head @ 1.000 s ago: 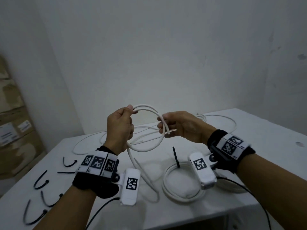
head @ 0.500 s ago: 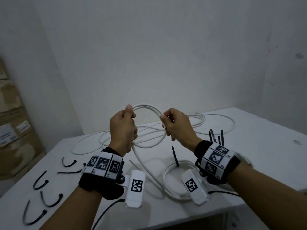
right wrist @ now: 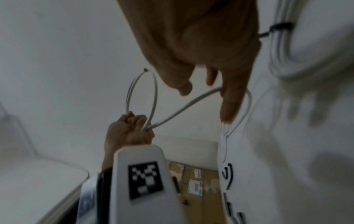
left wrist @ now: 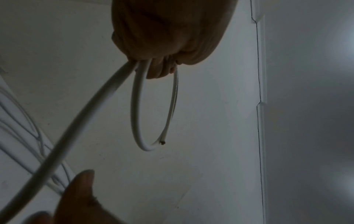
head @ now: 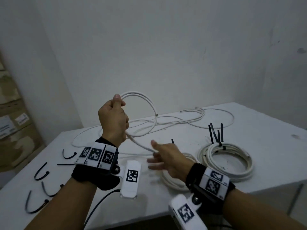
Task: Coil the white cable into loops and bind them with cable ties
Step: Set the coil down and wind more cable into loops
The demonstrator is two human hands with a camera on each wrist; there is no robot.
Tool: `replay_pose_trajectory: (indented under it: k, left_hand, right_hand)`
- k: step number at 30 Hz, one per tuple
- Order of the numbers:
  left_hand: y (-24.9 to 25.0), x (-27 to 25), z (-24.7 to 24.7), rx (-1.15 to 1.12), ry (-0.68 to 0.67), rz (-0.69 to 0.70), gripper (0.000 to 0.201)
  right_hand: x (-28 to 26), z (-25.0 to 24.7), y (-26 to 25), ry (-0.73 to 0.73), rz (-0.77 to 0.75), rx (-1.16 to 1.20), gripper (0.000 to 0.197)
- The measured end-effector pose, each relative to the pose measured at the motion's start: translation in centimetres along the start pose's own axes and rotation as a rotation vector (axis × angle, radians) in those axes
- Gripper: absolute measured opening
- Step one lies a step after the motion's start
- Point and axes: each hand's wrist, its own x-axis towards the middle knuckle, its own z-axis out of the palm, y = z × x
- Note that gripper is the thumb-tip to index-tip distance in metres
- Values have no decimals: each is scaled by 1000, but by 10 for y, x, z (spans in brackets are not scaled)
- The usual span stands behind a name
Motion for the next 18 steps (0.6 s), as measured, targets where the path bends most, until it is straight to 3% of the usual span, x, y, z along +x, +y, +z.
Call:
replay_pose_trajectory:
  k: [1, 3, 6, 11, 14, 18]
  left_hand:
    - [0, -1, -3, 4, 6, -6, 35]
    - [-1, -2, -8, 9, 19, -17, 35]
    - [-1, -1, -15, 5, 25, -28, 34]
    - [-6, -3, -26, 20, 2, -41, 33]
    - [-12, -4, -31, 39, -28, -62, 33]
    - [-16, -5, -31, 84, -94, -7, 33]
  right_hand:
    - [6, 2, -3, 64, -23, 156, 18]
    - [15, 7, -9, 44, -3, 394, 13]
    - [22, 16, -18, 2, 47, 521, 11]
    - [33, 14, -35, 131, -79, 458, 24]
    - [29, 4, -46, 85, -218, 349, 18]
    - [13, -4, -54, -54, -381, 131, 35]
